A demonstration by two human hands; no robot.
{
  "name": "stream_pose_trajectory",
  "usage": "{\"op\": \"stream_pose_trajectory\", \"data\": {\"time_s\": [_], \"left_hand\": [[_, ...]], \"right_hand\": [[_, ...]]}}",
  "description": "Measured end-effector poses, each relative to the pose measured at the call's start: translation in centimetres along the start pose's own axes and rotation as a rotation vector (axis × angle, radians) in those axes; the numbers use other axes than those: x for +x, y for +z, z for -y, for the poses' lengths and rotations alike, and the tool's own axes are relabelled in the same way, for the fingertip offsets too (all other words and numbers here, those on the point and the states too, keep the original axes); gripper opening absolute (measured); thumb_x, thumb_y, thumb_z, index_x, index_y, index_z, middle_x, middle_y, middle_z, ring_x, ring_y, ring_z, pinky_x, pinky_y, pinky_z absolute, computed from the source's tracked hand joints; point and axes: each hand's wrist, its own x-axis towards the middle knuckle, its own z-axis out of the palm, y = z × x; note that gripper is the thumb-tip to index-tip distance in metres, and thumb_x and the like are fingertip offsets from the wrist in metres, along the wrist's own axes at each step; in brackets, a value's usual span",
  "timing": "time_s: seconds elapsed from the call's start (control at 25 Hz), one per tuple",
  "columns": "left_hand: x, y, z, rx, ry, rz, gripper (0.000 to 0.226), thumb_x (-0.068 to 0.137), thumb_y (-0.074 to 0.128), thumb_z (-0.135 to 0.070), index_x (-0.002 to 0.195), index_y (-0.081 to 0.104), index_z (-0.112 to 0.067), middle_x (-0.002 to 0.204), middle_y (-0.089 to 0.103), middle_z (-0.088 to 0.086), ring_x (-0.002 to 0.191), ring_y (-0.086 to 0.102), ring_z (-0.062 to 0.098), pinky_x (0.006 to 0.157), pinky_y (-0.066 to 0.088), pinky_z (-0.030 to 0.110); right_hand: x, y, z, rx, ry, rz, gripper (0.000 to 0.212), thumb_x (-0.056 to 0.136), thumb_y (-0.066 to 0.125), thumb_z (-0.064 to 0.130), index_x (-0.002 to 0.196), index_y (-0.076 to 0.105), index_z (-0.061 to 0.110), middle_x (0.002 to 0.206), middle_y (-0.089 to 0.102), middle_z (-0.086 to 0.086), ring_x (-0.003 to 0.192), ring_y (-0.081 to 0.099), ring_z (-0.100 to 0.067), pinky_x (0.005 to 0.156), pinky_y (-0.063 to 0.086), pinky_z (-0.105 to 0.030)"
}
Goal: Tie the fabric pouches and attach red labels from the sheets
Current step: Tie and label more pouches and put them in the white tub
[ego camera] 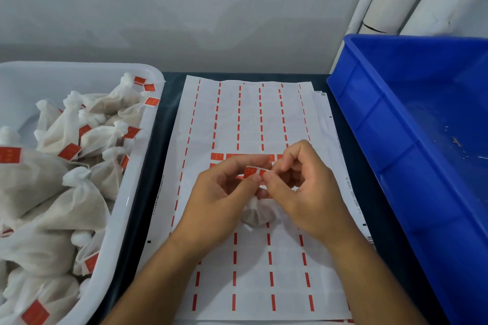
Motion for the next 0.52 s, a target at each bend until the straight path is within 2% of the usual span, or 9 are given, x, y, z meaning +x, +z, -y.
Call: {"op": "stream_pose_trajectory", "data": {"time_s": [0.08, 0.16, 0.24, 0.32, 0.44, 0.52], "left_hand": [[0.02, 0.04, 0.09, 0.014, 0.019, -0.015, 0.031, 0.102, 0.059, -0.008, 0.118, 0.071, -0.031, 0.11, 0.076, -0.012, 0.105, 0.073, 0.012, 0.089, 0.06, 0.025], [0.0, 0.06, 0.18, -0.026, 0.025, -0.018, 0.035, 0.102, 0.059, -0.006, 0.126, 0.066, -0.03, 0.105, 0.078, -0.006, 0.097, 0.076, 0.017, 0.083, 0.061, 0.024], [-0.05, 0.06, 0.22, -0.033, 0.017, -0.024, 0.043, 0.101, 0.061, -0.008, 0.134, 0.058, -0.035, 0.094, 0.078, 0.001, 0.091, 0.077, 0.022, 0.08, 0.06, 0.023], [-0.09, 0.07, 0.28, -0.011, 0.008, -0.019, 0.049, 0.1, 0.063, -0.013, 0.139, 0.051, -0.041, 0.09, 0.078, 0.003, 0.09, 0.077, 0.023, 0.084, 0.061, 0.026], [-0.2, 0.21, 0.19, 0.011, 0.022, -0.01, 0.052, 0.099, 0.064, -0.015, 0.141, 0.048, -0.041, 0.094, 0.079, -0.003, 0.093, 0.077, 0.018, 0.088, 0.059, 0.024], [-0.28, 0.33, 0.06, 0.021, 0.034, -0.019, 0.051, 0.097, 0.065, -0.018, 0.14, 0.048, -0.041, 0.094, 0.078, -0.005, 0.093, 0.077, 0.017, 0.086, 0.06, 0.025]], "right_hand": [[0.0, -0.01, -0.03, -0.017, 0.0, -0.01, 0.024, 0.091, 0.075, 0.022, 0.093, 0.052, 0.031, 0.082, 0.068, 0.005, 0.074, 0.072, -0.018, 0.065, 0.063, -0.037], [0.0, -0.02, 0.1, -0.03, -0.005, -0.016, 0.022, 0.091, 0.073, 0.026, 0.104, 0.055, 0.032, 0.086, 0.07, 0.013, 0.075, 0.072, -0.011, 0.065, 0.06, -0.025], [0.05, -0.04, 0.16, -0.048, 0.002, -0.007, 0.026, 0.091, 0.07, 0.033, 0.115, 0.059, 0.035, 0.091, 0.07, 0.019, 0.079, 0.071, -0.008, 0.067, 0.057, -0.019], [0.11, -0.03, 0.06, -0.076, 0.005, -0.004, 0.027, 0.091, 0.07, 0.036, 0.117, 0.065, 0.032, 0.094, 0.069, 0.019, 0.082, 0.07, -0.011, 0.07, 0.06, -0.025], [0.16, 0.12, -0.16, -0.046, 0.025, -0.009, 0.018, 0.092, 0.073, 0.027, 0.11, 0.072, 0.025, 0.097, 0.067, 0.016, 0.083, 0.07, -0.017, 0.071, 0.063, -0.041], [0.19, 0.16, -0.05, -0.034, 0.018, -0.013, 0.013, 0.091, 0.073, 0.024, 0.104, 0.074, 0.025, 0.099, 0.067, 0.016, 0.086, 0.07, -0.018, 0.072, 0.063, -0.036]]}}
